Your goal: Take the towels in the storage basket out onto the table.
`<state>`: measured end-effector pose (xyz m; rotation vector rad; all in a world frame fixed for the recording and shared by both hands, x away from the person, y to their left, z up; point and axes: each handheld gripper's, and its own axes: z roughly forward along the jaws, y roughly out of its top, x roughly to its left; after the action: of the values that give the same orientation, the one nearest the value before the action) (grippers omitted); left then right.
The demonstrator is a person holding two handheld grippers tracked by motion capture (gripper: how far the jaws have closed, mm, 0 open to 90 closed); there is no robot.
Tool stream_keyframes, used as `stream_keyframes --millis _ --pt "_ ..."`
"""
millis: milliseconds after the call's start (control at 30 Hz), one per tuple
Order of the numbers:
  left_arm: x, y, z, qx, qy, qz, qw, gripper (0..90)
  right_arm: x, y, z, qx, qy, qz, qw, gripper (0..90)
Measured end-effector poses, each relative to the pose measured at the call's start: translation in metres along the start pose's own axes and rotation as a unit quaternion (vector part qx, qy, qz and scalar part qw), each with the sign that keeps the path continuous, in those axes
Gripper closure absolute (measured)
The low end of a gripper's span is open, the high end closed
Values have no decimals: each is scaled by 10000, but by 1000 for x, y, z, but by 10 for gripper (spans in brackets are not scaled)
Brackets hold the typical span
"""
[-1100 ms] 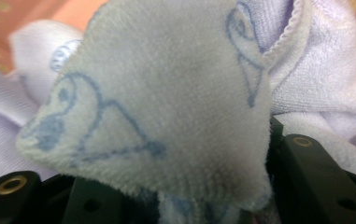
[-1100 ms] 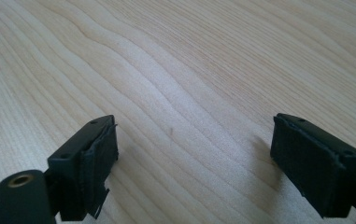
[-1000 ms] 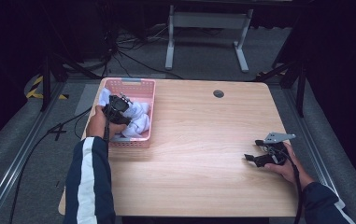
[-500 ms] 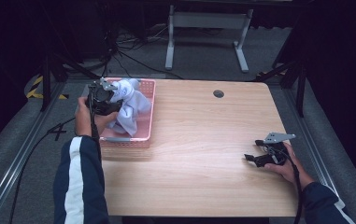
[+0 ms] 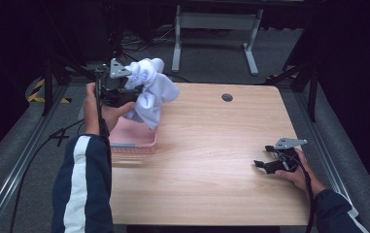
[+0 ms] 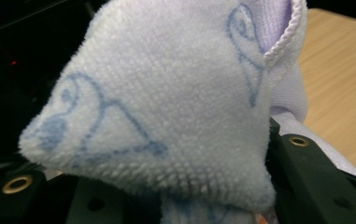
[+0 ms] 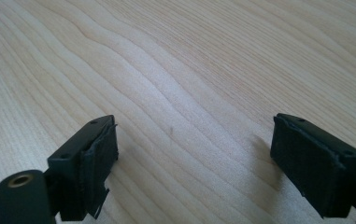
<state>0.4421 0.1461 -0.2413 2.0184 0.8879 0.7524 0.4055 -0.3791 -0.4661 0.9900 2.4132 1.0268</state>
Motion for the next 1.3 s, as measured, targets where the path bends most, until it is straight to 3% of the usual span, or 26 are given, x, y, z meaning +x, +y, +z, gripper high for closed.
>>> stream_keyframes --millis 33,67,200,300,433,500,667,733,833,867,900,933,967,1000,1033,1100,1133,1200,1300 --pt "-8 4 3 -13 -115 59 9999 549 0 0 0 -1 -1 -2 10000 148" --pt "-8 4 3 -13 -115 59 9999 549 0 0 0 -1 -1 -2 10000 148" --pt "-48 20 23 3 -578 395 9975 549 0 0 0 3 3 -1 10000 148" --pt "-77 30 40 50 -876 701 9937 548 0 0 0 -3 1 -19 10000 148" --pt "-105 34 63 43 -1196 849 9892 547 0 0 0 -9 -8 -40 10000 148" --pt "-119 33 75 136 -1417 913 9856 547 0 0 0 -5 -5 -47 10000 148" --pt "-152 16 109 321 -1834 935 9781 543 0 0 -1 -1 13 -38 10000 148" --pt "-168 2 124 485 -1992 993 9737 536 0 0 -1 -2 15 -39 10000 148" --pt "-180 -11 135 594 -2129 946 9707 516 0 0 -1 5 19 -28 10000 148" --pt "-184 -17 141 676 -2192 907 9691 494 1 0 -1 7 18 -29 10000 148" --pt "-188 -23 146 767 -2243 888 9674 418 1 0 -1 7 16 -25 10000 148" --pt "-191 -27 149 813 -2291 844 9663 418 1 0 -1 7 16 -25 10000 148" --pt "-195 -32 154 938 -2370 787 9638 351 1 0 -1 10 14 -26 10000 148" --pt "-197 -35 157 989 -2376 809 9629 248 1 0 -1 11 10 -23 10000 148" --pt "-197 -40 156 980 -2385 717 9635 148 1 0 -1 31 7 -24 10000 148" --pt "-194 -41 151 877 -2405 622 9647 159 1 0 -1 54 5 -33 10000 150" --pt "-189 -40 140 664 -2347 603 9679 156 2 3 -3 185 3 -13 9998 180" --pt "-185 -40 125 477 -2394 696 9673 156 3 5 -5 235 42 35 9997 265" --pt "-184 -46 107 356 -2314 920 9678 157 5 9 -11 44 36 57 10000 280"
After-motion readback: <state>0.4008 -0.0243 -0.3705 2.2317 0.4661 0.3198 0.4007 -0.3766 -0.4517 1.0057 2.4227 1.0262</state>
